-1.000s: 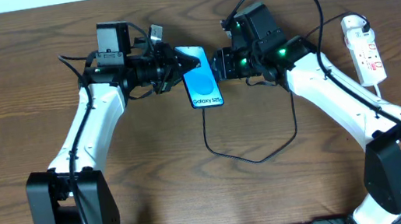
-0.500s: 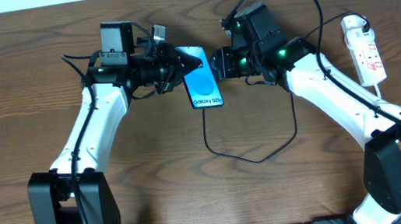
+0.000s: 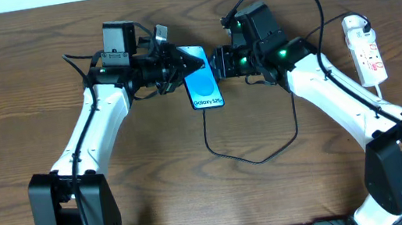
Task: Plug charger to phone and switch on socket
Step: 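Release the phone with the right gripper and move it toward the cable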
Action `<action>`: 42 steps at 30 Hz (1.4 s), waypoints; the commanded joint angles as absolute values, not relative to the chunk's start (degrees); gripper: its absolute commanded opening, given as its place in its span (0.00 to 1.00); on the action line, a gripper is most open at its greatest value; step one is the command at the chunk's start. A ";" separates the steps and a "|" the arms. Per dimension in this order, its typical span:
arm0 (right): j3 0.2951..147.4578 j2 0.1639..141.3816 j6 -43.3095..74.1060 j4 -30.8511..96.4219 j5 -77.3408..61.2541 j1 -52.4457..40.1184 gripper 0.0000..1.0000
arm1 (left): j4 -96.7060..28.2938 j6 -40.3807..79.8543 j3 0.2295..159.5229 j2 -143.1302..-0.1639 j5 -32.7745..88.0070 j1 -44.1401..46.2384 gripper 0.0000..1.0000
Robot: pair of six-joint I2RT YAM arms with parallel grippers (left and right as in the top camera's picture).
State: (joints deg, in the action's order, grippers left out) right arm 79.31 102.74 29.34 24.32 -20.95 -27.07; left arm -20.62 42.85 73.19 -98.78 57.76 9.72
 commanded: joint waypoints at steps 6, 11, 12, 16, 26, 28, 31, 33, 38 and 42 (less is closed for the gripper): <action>80.84 102.30 29.74 32.69 -15.88 -30.33 0.59 | -20.08 43.35 73.30 -98.43 60.77 6.00 0.07; 80.84 102.30 29.32 36.40 -13.23 -27.81 0.62 | -20.05 43.33 73.30 -98.43 61.49 0.80 0.07; 80.84 102.28 28.34 36.82 -13.21 -27.31 0.62 | -20.05 43.31 73.30 -98.43 62.13 -0.05 0.07; 80.86 101.84 25.58 37.78 -13.21 -25.15 0.60 | -20.03 40.42 73.30 -98.43 64.95 -2.13 0.07; 80.88 100.75 28.42 36.10 -16.60 -20.84 0.37 | -19.62 31.20 73.30 -98.43 70.11 -3.44 0.07; 80.88 101.03 30.79 34.11 -16.64 -21.23 0.37 | -19.09 31.31 73.30 -98.43 70.11 -4.21 0.07; 80.88 102.26 34.61 29.87 -16.53 -22.59 0.36 | -19.07 31.59 73.30 -98.43 70.11 -5.74 0.07; 80.88 103.66 37.52 27.35 -16.36 -23.57 0.34 | -19.20 31.73 73.30 -98.43 70.11 -6.48 0.07; 80.90 108.07 43.75 22.85 -16.40 -24.69 0.34 | -19.20 31.75 73.30 -98.43 70.08 -7.33 0.07; 80.90 110.63 46.57 21.02 -15.53 -24.80 0.34 | -19.20 31.73 73.30 -98.43 69.63 -7.33 0.07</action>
State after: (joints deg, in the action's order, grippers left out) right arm 80.09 108.77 41.89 21.37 -16.27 -24.71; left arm -19.40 32.71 73.03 -98.78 67.59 -7.29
